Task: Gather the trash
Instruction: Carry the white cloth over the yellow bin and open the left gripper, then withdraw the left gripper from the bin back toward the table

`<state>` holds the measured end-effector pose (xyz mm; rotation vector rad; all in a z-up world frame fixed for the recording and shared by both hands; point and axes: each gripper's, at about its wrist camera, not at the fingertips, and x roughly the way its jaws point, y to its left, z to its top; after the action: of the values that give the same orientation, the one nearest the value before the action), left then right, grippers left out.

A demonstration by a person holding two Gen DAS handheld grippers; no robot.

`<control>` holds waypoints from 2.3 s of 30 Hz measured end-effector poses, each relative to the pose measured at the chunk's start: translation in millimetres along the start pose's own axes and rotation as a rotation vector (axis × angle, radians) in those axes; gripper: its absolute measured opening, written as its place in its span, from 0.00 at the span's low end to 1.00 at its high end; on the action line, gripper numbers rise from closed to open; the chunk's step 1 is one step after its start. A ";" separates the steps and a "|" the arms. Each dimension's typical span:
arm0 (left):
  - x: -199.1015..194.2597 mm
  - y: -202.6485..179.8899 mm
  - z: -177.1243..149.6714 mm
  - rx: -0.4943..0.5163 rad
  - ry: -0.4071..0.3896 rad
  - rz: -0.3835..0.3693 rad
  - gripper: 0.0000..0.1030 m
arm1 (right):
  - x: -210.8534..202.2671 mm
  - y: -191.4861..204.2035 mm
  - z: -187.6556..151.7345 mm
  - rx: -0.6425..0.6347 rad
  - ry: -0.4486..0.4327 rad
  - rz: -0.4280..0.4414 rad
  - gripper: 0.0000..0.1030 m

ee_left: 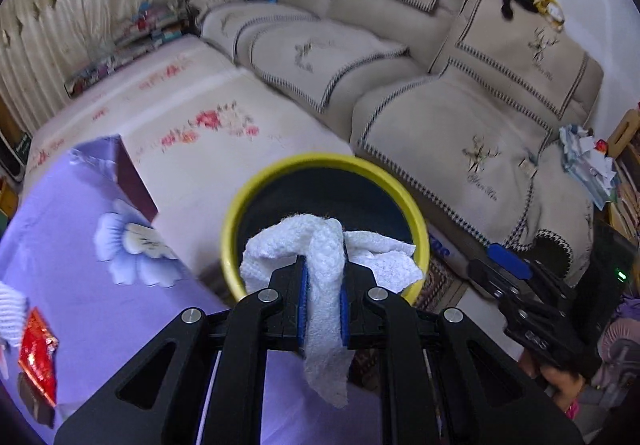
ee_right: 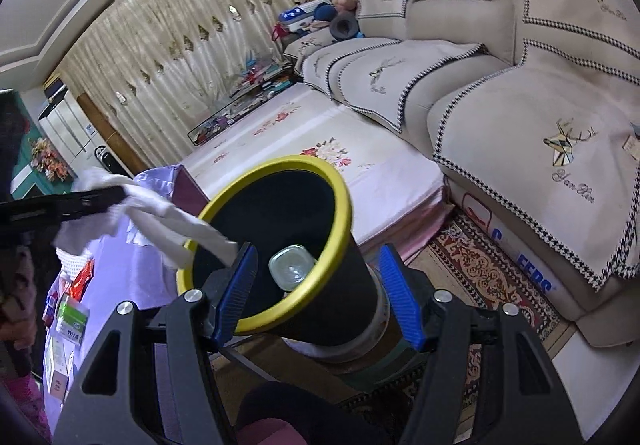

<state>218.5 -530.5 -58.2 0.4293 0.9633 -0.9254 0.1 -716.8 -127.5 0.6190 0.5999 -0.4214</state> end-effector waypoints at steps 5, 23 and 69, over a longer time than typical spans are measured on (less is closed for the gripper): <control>40.3 -5.0 8.6 -0.032 0.079 0.012 0.23 | 3.0 -11.2 -0.6 0.018 0.006 -0.007 0.59; 48.0 -2.1 25.5 -0.074 0.172 0.003 0.78 | -1.5 -9.3 -2.9 0.020 0.004 0.006 0.59; -161.2 36.2 -41.6 -0.205 -0.109 0.013 0.95 | -18.2 40.5 -31.9 -0.126 0.054 0.092 0.60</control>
<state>187.7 -405.3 53.3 0.2095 0.9433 -0.8201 -4.5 -662.8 -120.3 0.5363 0.6422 -0.2787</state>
